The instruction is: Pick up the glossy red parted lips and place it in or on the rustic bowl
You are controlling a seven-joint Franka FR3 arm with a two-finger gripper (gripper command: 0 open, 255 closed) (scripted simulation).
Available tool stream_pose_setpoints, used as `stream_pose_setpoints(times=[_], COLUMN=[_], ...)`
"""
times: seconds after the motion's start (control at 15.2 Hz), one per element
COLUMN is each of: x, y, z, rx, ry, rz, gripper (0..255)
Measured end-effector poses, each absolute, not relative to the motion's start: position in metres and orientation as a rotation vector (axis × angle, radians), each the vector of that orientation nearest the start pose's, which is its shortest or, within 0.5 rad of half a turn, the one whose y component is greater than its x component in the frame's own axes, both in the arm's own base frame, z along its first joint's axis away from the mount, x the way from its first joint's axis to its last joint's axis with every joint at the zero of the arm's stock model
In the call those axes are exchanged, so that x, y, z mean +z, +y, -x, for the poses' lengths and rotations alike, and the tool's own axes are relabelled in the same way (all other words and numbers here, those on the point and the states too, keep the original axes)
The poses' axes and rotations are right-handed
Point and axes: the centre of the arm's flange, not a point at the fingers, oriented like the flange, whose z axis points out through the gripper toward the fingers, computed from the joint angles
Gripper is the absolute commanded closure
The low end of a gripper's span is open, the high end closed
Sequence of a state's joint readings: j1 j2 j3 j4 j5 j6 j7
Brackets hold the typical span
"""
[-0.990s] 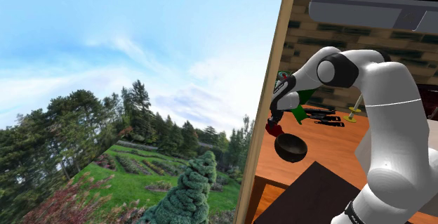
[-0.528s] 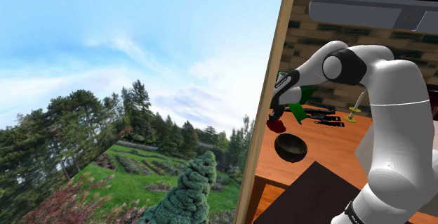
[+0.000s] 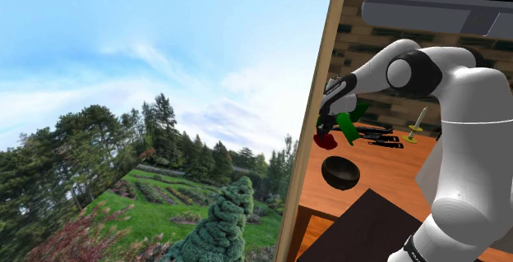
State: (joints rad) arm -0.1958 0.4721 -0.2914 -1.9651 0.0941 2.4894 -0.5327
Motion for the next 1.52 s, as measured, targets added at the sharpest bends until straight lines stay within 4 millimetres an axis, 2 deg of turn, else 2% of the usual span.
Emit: stream_pose_setpoints(times=[1.12, 1.19, 1.52], x=[0.333, 0.335, 0.345], y=[-0.286, -0.283, -0.257], z=[-0.554, -0.549, -0.496], rx=[-0.051, -0.051, -0.049], ry=[-0.012, -0.013, -0.012], rz=[3.239, 3.239, 3.239], gripper=[255, 255, 255])
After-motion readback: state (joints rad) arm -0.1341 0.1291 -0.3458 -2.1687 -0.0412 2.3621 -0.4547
